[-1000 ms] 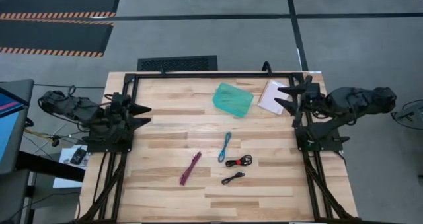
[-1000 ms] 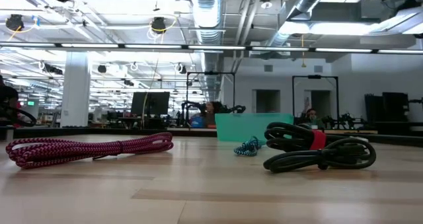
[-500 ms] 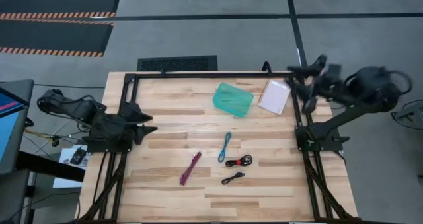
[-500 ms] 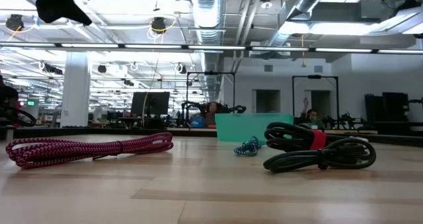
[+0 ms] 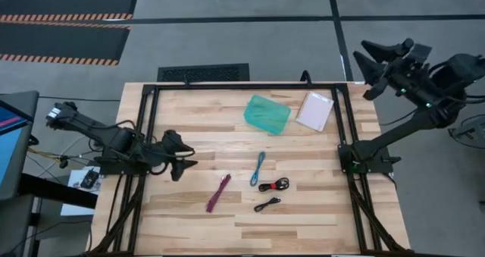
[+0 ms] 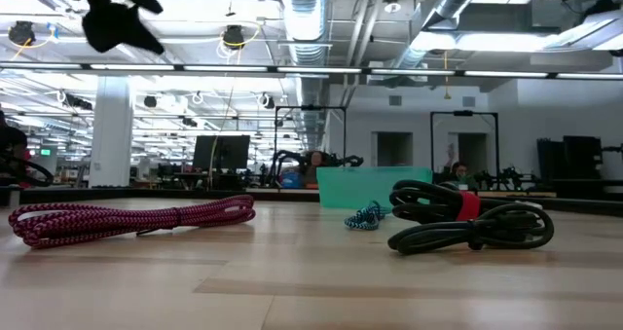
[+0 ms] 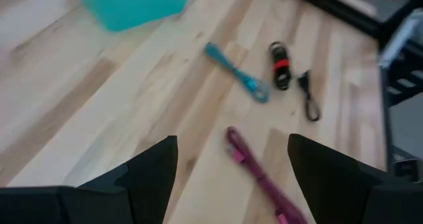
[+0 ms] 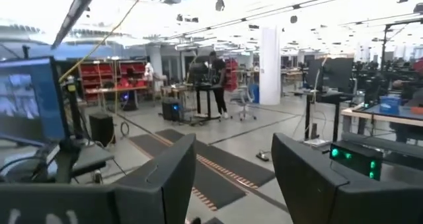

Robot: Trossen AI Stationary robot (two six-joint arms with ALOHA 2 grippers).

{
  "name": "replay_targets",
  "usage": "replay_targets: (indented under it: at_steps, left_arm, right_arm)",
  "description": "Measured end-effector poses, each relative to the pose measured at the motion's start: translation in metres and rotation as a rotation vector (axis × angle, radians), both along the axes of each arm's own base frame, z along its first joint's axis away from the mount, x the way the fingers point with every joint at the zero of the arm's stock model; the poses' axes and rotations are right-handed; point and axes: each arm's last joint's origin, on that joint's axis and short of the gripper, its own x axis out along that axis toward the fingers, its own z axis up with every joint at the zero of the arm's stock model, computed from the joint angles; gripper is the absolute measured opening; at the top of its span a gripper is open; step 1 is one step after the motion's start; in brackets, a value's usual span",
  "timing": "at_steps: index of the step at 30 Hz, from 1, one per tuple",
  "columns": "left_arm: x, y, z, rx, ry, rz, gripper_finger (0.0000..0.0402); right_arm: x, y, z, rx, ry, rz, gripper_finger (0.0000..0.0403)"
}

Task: Pick and place USB-C Cables
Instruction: Put the blue charger cable into the light blue bin

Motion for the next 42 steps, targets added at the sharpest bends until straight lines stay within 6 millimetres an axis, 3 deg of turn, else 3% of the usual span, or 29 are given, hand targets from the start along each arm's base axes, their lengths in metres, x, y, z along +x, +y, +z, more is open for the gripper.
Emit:
replay_targets:
  at_steps: [3,9,13,17,21,25,28,32,38,42]
  left_arm:
    - [0.006,-0.002,0.005,0.037,-0.070,-0.018,0.0274]
    - [0.013,0.002,0.030,0.165,-0.302,0.000,0.0274]
    - [0.009,0.011,0.052,0.260,-0.426,-0.022,0.0274]
    - [-0.002,0.027,0.095,0.277,-0.513,0.011,0.0274]
    - [-0.016,0.038,0.133,0.317,-0.513,-0.008,0.0274]
    - [-0.026,0.049,0.154,0.363,-0.394,0.023,0.0274]
    - [-0.030,0.055,0.149,0.307,-0.233,0.038,0.0274]
    - [-0.026,0.058,0.121,0.104,-0.026,0.048,0.0274]
    - [-0.007,0.048,0.075,-0.081,0.048,0.051,0.0274]
    - [0.009,0.036,0.029,-0.106,0.041,0.075,0.0274]
  right_arm:
    - [-0.001,-0.001,-0.009,0.011,0.071,-0.025,0.0220]
    - [0.011,0.001,-0.065,0.218,0.336,-0.077,0.0220]
    - [0.041,0.014,-0.101,0.397,0.510,-0.013,0.0220]
    - [0.073,0.033,-0.129,0.555,0.642,0.109,0.0220]
    - [0.111,0.056,-0.158,0.603,0.768,0.131,0.0220]
    - [0.144,0.079,-0.188,0.583,0.935,0.133,0.0220]
    - [0.164,0.094,-0.210,0.549,1.069,0.154,0.0220]
    - [0.184,0.100,-0.225,0.513,1.212,0.247,0.0220]
    - [0.203,0.081,-0.203,0.416,1.252,0.359,0.0220]
    - [0.202,0.062,-0.186,0.356,1.225,0.369,0.0221]
